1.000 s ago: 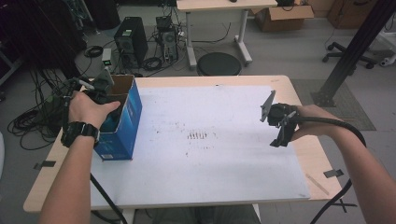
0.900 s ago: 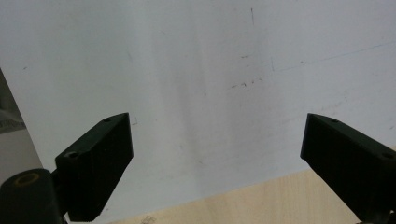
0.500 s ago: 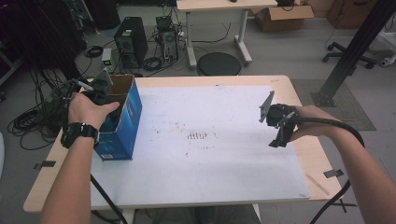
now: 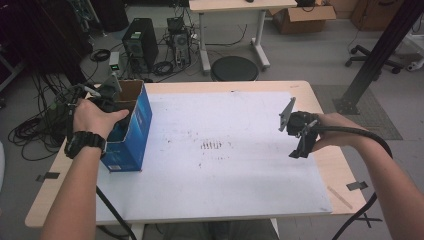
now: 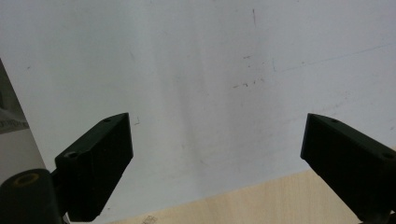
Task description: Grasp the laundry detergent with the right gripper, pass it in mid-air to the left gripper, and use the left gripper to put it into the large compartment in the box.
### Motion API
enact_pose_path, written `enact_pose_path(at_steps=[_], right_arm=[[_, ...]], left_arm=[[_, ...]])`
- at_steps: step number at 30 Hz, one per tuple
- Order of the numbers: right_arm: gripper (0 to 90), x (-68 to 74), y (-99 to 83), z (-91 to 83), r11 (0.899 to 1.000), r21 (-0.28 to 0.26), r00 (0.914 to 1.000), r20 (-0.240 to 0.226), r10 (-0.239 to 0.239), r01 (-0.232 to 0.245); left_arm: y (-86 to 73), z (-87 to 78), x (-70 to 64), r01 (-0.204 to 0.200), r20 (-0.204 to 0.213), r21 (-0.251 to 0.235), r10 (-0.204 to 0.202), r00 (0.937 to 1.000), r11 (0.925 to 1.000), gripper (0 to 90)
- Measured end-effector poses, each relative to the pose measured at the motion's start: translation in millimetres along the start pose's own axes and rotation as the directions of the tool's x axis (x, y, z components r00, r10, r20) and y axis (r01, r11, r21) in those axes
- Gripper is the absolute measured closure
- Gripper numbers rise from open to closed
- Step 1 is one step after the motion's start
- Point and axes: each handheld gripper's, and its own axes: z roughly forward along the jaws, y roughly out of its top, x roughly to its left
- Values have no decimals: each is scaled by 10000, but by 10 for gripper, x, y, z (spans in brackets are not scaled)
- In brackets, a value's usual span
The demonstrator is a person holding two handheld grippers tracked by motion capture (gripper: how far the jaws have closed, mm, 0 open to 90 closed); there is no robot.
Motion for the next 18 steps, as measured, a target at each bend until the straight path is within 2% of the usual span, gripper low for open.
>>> enact_pose_path(at_steps=[2, 5, 13, 16, 17, 18], right_arm=[[90, 6, 1, -16, 9999, 58, 9999, -11, 100, -100], [89, 9, 7, -25, 10000, 44, 10000, -52, -5, 6], [87, 23, 47, -85, 10000, -88, 10000, 14, -13, 13], [86, 33, 52, -106, 9998, -182, 10000, 44, 44, -44], [86, 31, 55, -110, 9998, -208, 10000, 39, -21, 22], [84, 35, 54, -112, 9998, -215, 10000, 36, -3, 3]], left_arm=[[-8, -54, 4, 26, 3, -3, -26, 10000, 10000, 317], [-16, -144, 3, -57, -53, 3, 57, 10000, 10000, 314], [-12, -481, -90, -688, -431, -353, 673, 9968, 9970, 298], [-4, -621, -197, -1165, -422, -587, 1141, 9926, 9915, 284], [1, -659, -247, -1399, -401, -656, 1375, 9897, 9880, 271], [8, -695, -302, -1775, -338, -716, 1754, 9839, 9815, 266]])
